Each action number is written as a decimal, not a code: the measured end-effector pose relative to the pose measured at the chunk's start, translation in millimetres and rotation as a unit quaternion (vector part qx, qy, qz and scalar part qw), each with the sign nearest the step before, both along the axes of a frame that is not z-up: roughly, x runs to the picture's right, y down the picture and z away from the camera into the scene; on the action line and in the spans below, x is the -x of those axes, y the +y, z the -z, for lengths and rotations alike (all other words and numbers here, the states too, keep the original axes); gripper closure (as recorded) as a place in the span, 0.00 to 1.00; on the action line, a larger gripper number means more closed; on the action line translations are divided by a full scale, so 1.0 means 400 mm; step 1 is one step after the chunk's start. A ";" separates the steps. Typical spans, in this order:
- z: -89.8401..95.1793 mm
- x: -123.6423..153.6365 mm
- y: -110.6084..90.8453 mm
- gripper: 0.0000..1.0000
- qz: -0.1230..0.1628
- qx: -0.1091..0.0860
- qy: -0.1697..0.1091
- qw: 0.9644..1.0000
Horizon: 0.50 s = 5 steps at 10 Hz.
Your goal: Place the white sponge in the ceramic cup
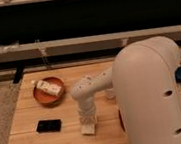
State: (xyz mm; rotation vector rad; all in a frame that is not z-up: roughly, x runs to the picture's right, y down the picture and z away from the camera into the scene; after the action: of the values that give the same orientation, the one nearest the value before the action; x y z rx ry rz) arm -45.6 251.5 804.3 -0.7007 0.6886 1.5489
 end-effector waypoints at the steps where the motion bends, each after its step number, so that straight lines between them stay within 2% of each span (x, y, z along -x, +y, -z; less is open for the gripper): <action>1: 0.009 -0.006 -0.024 0.91 -0.005 -0.007 0.002 1.000; 2: 0.023 -0.015 -0.060 0.99 -0.007 -0.018 0.000 1.000; 3: 0.032 -0.024 -0.095 1.00 -0.008 -0.028 -0.001 1.000; 4: 0.040 -0.039 -0.161 1.00 -0.008 -0.043 -0.004 0.999; 5: 0.040 -0.050 -0.205 1.00 -0.007 -0.052 -0.007 0.999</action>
State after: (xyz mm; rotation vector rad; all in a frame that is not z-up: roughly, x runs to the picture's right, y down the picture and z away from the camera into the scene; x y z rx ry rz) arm -25.4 169.7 788.2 -0.6384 0.5895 1.5800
